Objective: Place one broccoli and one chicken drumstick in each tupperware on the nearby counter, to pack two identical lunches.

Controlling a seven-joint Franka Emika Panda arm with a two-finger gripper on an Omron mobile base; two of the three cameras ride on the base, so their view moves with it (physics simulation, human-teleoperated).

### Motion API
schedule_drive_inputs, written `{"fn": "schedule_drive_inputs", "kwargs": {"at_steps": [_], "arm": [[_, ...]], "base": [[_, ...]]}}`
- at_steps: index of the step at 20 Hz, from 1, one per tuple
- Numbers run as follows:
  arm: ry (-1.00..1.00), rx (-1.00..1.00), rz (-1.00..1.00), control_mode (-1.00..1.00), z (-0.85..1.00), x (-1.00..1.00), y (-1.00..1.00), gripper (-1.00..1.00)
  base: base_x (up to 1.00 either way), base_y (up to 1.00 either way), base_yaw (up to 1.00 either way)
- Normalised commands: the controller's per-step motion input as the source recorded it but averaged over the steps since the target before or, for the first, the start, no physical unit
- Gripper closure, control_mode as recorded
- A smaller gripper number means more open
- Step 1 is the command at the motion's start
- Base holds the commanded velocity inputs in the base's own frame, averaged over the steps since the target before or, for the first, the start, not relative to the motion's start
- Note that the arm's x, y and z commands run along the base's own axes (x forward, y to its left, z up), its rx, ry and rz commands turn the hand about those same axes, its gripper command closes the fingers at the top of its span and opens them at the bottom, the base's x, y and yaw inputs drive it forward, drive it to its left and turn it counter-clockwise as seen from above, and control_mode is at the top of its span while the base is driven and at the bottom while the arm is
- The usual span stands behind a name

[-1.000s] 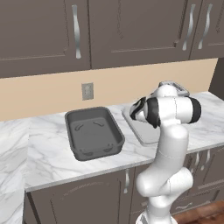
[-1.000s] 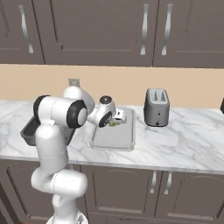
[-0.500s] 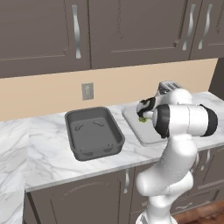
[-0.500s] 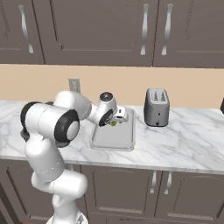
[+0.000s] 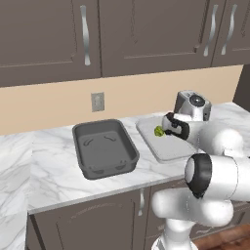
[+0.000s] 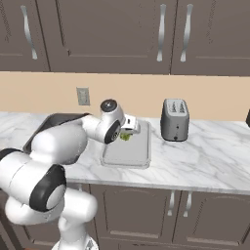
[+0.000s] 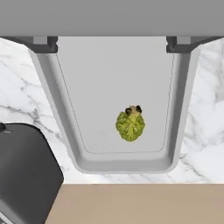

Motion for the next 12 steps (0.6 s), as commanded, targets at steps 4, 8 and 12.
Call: {"fn": "schedule_drive_inputs", "kwargs": {"at_steps": [4,8,12], "arm": [[-0.24,-0.01,0.00,-1.00,0.35,-0.97,0.00,-1.00],[-0.24,-0.02,0.00,-1.00,0.61,-1.00,0.00,-1.00],[-0.25,-0.03,0.00,-1.00,0.78,-1.00,0.07,-1.00]], "base": [[0.00,0.00,0.00],[0.00,0.00,0.00],[0.00,0.00,0.00]]}}
